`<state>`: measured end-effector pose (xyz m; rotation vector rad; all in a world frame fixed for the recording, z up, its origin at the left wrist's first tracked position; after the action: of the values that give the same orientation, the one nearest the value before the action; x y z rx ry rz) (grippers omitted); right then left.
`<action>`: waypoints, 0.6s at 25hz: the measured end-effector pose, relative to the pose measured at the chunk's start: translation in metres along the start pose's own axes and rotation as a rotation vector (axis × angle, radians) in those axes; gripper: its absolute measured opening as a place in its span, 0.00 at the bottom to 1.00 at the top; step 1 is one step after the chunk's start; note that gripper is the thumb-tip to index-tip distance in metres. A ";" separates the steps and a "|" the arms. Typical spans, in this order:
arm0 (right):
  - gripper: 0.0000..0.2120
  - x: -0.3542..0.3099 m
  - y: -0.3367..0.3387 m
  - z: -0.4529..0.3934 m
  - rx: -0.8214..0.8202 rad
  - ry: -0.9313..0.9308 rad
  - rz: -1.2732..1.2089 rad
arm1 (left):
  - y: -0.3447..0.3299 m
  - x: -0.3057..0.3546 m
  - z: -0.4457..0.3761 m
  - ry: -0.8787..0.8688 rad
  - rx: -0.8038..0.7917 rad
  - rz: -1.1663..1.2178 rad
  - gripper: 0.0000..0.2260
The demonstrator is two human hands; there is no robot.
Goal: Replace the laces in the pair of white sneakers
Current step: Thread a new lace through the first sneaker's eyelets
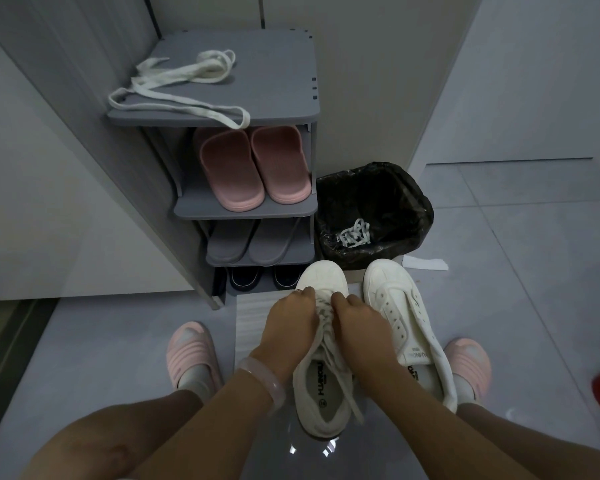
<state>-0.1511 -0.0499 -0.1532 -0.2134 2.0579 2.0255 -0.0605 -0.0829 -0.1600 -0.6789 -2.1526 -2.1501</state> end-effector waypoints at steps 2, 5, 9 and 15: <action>0.11 0.000 0.000 -0.001 0.002 -0.005 0.006 | 0.000 -0.001 0.000 0.008 -0.003 0.034 0.08; 0.12 0.006 -0.004 -0.003 0.008 -0.046 -0.011 | -0.001 -0.008 -0.002 0.057 -0.013 0.153 0.07; 0.27 0.020 -0.011 -0.001 0.057 -0.259 -0.112 | -0.001 -0.021 -0.003 0.186 0.028 0.303 0.08; 0.09 0.011 -0.006 -0.008 0.265 -0.111 -0.051 | -0.003 -0.011 -0.006 0.112 -0.007 0.204 0.08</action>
<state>-0.1601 -0.0576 -0.1619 -0.1010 2.1973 1.6733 -0.0531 -0.0914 -0.1658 -0.7244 -1.9302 -2.0407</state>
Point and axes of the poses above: each hand's wrist, its own z-axis away from the middle knuckle, its own y-axis out of the back of the hand, x = y × z, the point moved 5 cm from there along -z, towards the middle knuckle, and after that the axes turned 12 degrees about x, right-handed, at the moved point
